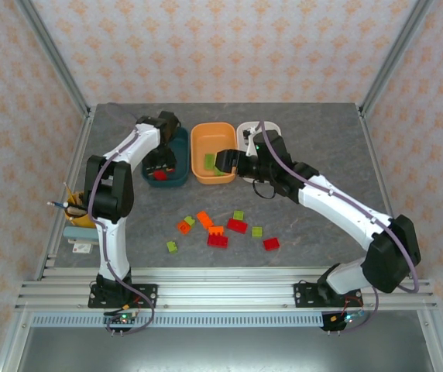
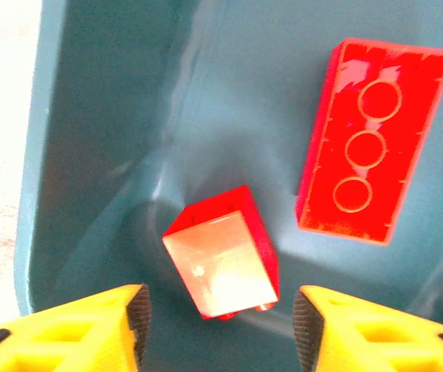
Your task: Sort the legos into containers by color
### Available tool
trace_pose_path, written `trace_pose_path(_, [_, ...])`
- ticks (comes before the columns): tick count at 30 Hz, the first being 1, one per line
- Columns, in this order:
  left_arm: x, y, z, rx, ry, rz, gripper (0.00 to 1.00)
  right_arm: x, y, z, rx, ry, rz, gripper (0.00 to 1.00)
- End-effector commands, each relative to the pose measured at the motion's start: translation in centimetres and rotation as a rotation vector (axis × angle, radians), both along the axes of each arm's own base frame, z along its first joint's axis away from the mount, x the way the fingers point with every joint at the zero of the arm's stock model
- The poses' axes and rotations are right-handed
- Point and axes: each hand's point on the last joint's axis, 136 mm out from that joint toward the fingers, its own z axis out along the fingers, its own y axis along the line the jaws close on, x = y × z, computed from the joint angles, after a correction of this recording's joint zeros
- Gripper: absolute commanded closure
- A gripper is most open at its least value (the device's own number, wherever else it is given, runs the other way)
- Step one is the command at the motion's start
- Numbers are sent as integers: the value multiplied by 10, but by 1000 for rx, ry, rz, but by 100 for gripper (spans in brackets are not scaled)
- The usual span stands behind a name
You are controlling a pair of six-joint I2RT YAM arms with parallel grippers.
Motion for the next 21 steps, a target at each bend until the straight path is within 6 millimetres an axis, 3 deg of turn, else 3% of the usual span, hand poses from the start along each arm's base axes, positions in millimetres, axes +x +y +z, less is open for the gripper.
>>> trace_pose_path(1, [2, 7, 45, 16, -81, 13, 43, -6, -12, 16, -65, -50, -1, 23])
trace_pose_path(6, [4, -3, 110, -23, -230, 10, 37, -10, -28, 18, -169, -67, -12, 23])
trace_pose_path(9, [-6, -15, 154, -90, -354, -15, 31, -15, -37, 12, -208, -45, -22, 24])
trace_pose_path(12, [-23, -28, 181, -175, -457, -31, 24, -22, -47, 3, -235, -12, -47, 24])
trace_pose_path(16, [-53, -44, 199, -309, -550, -62, 17, -32, -60, -9, -285, 29, -79, 25])
trace_pose_path(21, [-97, -52, 193, -397, -538, -100, 16, -46, -66, -15, -321, 37, -88, 26])
